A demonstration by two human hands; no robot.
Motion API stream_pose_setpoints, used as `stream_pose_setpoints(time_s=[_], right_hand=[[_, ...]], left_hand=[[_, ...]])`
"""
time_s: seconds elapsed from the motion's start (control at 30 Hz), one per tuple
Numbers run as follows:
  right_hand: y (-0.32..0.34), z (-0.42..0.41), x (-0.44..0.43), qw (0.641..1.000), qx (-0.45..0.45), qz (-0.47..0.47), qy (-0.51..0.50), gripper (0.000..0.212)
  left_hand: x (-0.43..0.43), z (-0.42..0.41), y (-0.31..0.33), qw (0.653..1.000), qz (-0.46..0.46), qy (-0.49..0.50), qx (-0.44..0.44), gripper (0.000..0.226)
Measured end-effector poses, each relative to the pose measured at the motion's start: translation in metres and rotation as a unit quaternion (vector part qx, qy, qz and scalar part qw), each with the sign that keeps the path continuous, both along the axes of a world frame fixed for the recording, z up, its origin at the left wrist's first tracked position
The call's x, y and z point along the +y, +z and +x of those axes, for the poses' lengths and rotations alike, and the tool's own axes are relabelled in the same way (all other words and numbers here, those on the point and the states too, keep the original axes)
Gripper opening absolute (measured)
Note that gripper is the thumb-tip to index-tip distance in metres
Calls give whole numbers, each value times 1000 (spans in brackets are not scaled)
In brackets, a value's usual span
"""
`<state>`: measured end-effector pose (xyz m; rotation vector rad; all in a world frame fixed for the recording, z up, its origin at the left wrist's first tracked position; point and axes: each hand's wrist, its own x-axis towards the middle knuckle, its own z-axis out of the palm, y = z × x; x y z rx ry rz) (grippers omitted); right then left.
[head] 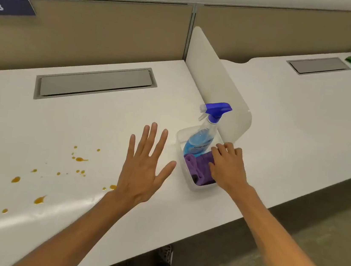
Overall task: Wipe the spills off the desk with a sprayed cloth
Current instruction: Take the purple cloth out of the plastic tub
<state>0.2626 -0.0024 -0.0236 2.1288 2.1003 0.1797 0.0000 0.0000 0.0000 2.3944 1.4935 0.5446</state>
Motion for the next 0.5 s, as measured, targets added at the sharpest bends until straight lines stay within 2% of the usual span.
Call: stream_pose_setpoints(time_s=[0.17,0.5], right_hand=[[-4,9,17,991,-98,-69,55,41],[-15,11,33,984,-133,-99,71,41]], left_hand=[[10,36,-18,996,-45,-26,69,94],[16,73,-53,986,-97,-81,112,113]])
